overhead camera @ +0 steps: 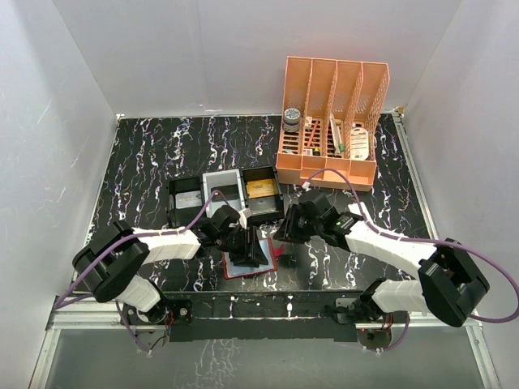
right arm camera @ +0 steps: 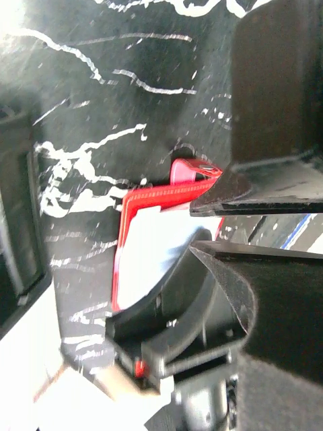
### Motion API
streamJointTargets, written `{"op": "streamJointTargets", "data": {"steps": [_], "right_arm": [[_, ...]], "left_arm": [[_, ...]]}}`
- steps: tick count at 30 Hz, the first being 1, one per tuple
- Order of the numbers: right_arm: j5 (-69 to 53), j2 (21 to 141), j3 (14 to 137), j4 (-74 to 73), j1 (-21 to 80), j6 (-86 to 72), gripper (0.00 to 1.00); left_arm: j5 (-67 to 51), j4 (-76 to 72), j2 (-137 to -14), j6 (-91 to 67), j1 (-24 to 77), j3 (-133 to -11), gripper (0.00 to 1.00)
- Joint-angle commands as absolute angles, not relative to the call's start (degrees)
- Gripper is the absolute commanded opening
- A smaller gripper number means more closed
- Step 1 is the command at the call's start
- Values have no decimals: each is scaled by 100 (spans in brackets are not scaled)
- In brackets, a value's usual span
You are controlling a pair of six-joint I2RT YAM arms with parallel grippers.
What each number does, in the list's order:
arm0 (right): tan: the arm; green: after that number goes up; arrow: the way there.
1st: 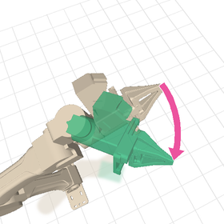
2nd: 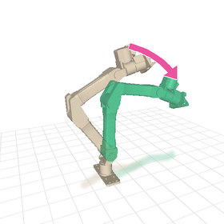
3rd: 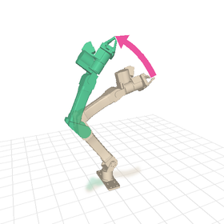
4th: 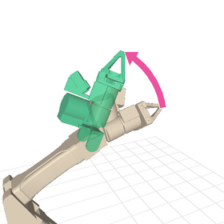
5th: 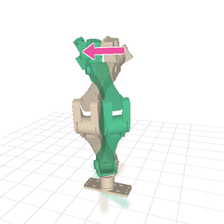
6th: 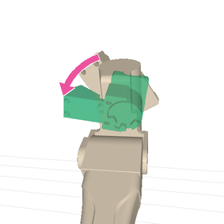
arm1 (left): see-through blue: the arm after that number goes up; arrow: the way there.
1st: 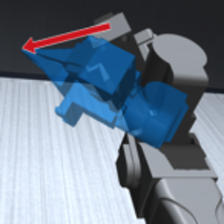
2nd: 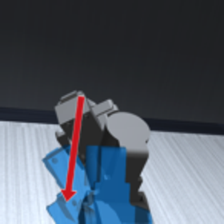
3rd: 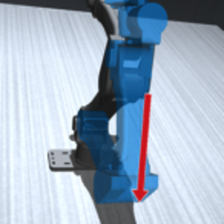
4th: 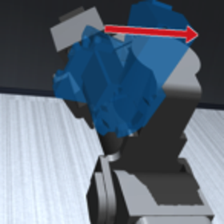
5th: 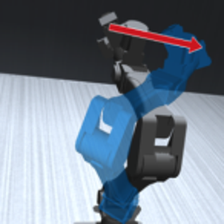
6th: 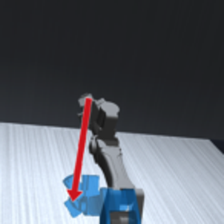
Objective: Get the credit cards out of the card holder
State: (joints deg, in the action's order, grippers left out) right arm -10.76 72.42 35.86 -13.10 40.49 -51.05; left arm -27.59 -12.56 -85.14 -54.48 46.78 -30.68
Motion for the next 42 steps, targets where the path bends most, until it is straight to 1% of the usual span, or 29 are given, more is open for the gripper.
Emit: {"op": "streamJointTargets", "data": {"steps": [1, 5, 12, 17, 19, 22, 25, 27, 31, 33, 37, 42], "right_arm": [[-1339, 7090, 3968, -947, 4034, -5082, 20], [-1941, 7455, 4080, -503, 4066, -5165, 18], [-2424, 8437, 4255, -139, 4307, -5136, 16], [-2181, 8991, 4464, -493, 4443, -5071, 16], [-2058, 9090, 4509, -581, 4511, -4997, 19], [-1761, 9196, 4731, -953, 4638, -4918, 22], [-1332, 9288, 5014, -1374, 4814, -4619, 23], [-1086, 9320, 5177, -1543, 4951, -4520, 27], [-628, 9396, 5479, -1805, 5207, -4431, 38], [-451, 9424, 5620, -1887, 5346, -4369, 42], [-60, 9544, 5927, -2069, 5680, -4266, 53], [280, 9795, 6371, -2291, 5975, -4181, 62]], "left_arm": [[-2539, -987, -8295, -5326, 4729, -3135, 41], [-2522, -929, -8264, -5287, 4746, -3124, 40], [-2470, -825, -8158, -5209, 4749, -3153, 39], [-2235, -500, -7874, -5169, 4751, -3144, 38], [-2024, -276, -7486, -5145, 4754, -3114, 39], [-1482, 357, -6885, -5108, 4744, -3083, 39], [-700, 1205, -6198, -5236, 4746, -3017, 39], [-214, 1740, -5783, -5391, 4730, -2957, 39], [559, 2706, -5256, -5784, 4598, -2889, 41], [752, 3038, -5080, -5968, 4485, -2842, 42], [648, 3155, -4677, -6162, 4132, -2618, 44], [233, 3105, -4381, -6157, 3530, -2385, 45]]}}
